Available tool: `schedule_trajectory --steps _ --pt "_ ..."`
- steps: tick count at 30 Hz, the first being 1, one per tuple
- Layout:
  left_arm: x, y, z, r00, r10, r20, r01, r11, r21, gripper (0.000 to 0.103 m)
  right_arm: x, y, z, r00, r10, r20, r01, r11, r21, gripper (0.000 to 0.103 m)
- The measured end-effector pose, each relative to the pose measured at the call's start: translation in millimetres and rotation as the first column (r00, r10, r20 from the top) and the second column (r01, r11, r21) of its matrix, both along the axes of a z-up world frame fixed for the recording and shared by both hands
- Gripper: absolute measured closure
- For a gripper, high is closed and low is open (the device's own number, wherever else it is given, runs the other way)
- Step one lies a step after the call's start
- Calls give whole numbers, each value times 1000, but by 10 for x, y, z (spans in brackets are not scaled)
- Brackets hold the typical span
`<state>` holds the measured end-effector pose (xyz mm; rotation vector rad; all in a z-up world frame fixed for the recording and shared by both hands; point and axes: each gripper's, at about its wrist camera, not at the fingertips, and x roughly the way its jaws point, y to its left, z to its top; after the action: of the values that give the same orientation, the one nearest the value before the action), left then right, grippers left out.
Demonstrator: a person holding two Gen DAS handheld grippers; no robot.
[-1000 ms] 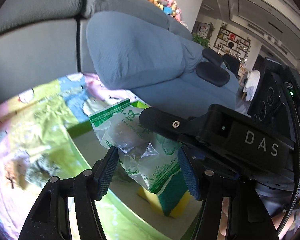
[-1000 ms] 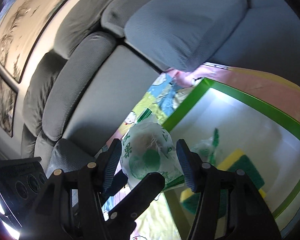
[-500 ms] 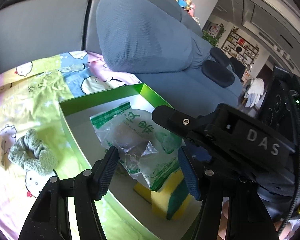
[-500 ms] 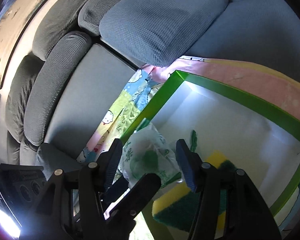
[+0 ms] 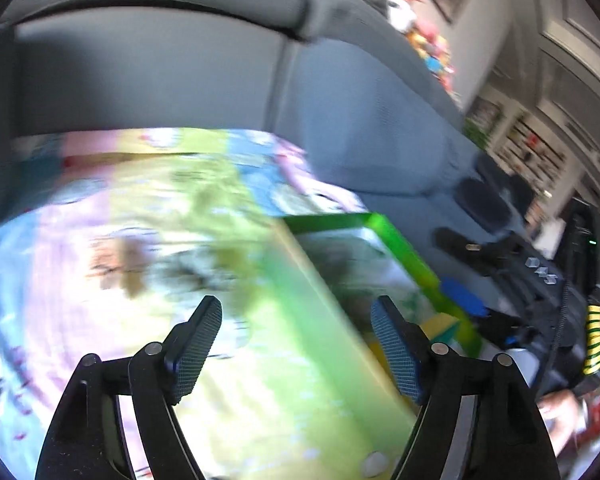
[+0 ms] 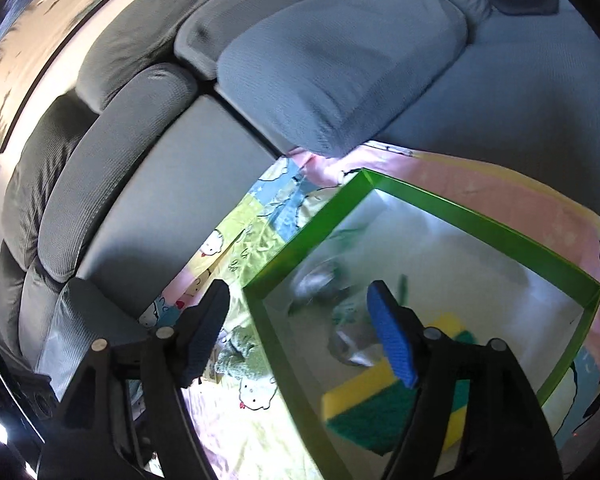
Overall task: Organize objects
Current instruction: 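Move the right tool to the grey-green knitted cloth and close on it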
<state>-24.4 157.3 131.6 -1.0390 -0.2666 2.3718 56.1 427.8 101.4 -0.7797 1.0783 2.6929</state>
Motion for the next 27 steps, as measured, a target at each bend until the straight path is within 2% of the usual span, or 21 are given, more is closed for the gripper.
schedule_trajectory --steps 4,5,10,14,16,18,19,22,25,26,27 --pt "-9 -477 -123 987 160 7 -158 983 -96 24 -59 -150 64 999 48 -15 -48 999 21 28" --pt "-21 -569 -182 982 186 10 -184 976 -114 21 -86 -206 79 998 65 -16 -65 998 26 27" --pt "-132 -1067 -643 942 319 101 -299 938 -174 21 -273 -578 129 983 186 0 -186 981 57 22" --pt "-266 -1389 -950 891 418 178 -380 900 -212 21 -569 -1030 36 938 346 33 -347 937 35 21" --pt "-290 -1525 -1050 873 449 190 -414 889 -195 21 -704 -1179 -59 921 381 80 -385 923 31 20" --pt "-304 -1630 -1138 858 478 188 -441 874 -206 21 -888 -1357 -194 907 377 189 -396 916 70 20" --pt "-317 -1658 -1176 852 491 179 -452 865 -219 21 -997 -1461 -283 900 356 250 -395 910 126 20" --pt "-291 -1681 -1237 854 505 129 -470 853 -227 21 -1194 -1636 -510 879 320 354 -411 884 223 21" --pt "-291 -1607 -1267 859 503 89 -465 842 -274 20 -1344 -1650 -732 874 279 397 -406 869 282 23" --pt "-309 -1571 -1276 862 500 84 -457 838 -299 16 -1398 -1639 -810 875 265 406 -399 868 294 25" --pt "-335 -1532 -1296 867 492 85 -443 836 -324 10 -1437 -1644 -866 872 258 416 -398 867 298 33"
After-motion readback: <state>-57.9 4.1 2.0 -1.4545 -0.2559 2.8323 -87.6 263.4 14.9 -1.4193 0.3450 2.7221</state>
